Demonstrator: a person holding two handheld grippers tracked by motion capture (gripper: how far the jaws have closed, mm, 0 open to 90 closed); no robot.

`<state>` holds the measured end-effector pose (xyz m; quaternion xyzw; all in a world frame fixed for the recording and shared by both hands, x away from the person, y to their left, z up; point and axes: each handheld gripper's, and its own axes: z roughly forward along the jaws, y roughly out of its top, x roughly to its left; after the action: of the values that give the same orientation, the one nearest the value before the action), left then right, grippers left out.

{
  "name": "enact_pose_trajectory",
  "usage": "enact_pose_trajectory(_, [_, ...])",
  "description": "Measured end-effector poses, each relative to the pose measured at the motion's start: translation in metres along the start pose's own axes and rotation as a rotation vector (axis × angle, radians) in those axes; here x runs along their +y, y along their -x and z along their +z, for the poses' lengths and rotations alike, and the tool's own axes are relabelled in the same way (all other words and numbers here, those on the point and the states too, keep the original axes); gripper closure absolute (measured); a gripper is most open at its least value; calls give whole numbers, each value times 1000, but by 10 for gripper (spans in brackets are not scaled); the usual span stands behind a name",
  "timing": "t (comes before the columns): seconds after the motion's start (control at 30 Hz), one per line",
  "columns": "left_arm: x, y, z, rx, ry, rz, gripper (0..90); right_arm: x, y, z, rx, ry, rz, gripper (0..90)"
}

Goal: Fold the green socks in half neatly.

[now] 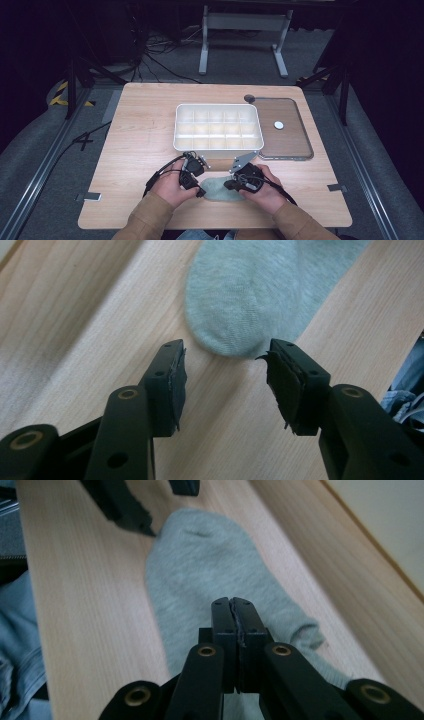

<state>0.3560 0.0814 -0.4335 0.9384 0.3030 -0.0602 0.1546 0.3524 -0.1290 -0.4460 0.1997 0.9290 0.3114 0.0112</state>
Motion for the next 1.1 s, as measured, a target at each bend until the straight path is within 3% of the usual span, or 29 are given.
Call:
enact_pose_trajectory(0.17, [-2,-1,0,-9,-14,8,500,1,3,12,-23,-34,-1,900])
enact_pose_trajectory(0.33, [-5,-2,2,-25,-42,33,542,-1,4,13,-24,-24,-4,900])
enact_pose_trajectory(0.5, [-5,0,6,-1,-60,60,603,-2,3,14,-31,-14,-12,900])
enact_pose_trajectory(0.63, [-6,-1,6,31,-53,69,669,-2,4,14,-21,-9,-15,900])
enact_pose_trajectory(0.83, [-5,-3,6,118,-34,79,737,-3,3,15,-24,3,-31,900])
enact_pose_trajectory(1.0, [2,2,10,132,-5,112,786,-5,2,15,-30,16,-27,900])
enact_pose_trajectory(1.1, [7,5,13,115,27,147,795,-6,1,15,-24,23,-20,900])
